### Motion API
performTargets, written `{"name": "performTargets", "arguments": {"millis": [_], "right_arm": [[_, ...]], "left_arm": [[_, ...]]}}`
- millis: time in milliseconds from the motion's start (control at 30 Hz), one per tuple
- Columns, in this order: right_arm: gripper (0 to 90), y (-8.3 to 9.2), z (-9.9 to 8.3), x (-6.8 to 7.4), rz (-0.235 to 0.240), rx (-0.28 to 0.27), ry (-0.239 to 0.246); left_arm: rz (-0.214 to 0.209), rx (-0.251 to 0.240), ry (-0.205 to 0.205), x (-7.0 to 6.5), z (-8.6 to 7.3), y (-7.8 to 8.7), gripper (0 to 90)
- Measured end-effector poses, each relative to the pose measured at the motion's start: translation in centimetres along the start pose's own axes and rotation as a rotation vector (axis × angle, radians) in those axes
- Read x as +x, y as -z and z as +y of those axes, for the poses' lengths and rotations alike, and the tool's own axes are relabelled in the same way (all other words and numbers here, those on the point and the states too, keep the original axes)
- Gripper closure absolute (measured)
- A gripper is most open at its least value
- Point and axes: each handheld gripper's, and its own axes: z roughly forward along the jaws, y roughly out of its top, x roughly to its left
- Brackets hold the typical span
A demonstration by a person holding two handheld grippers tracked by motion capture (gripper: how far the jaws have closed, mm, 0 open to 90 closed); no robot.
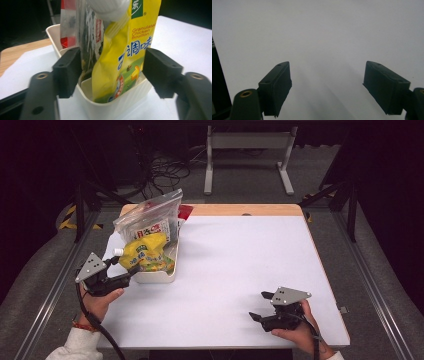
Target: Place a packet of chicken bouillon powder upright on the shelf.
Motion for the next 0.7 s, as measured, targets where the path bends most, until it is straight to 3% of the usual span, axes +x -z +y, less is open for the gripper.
{"name": "performTargets", "arguments": {"millis": [100,433,700], "right_arm": [[22.1,0.0,0.0,0.0,-0.001,-0.003,0.0],[21.9,0.2,0.1,-0.1,-0.01,-0.008,0.004],[21.5,0.5,0.1,-0.2,-0.021,-0.017,0.007]], "left_arm": [[0.024,0.017,-0.011,-0.6,-0.1,0.1,23.2],[0.026,0.01,-0.027,-1.6,-0.2,0.8,14.7],[0.027,-0.016,-0.004,-2.6,-0.2,1.8,11.2]]}}
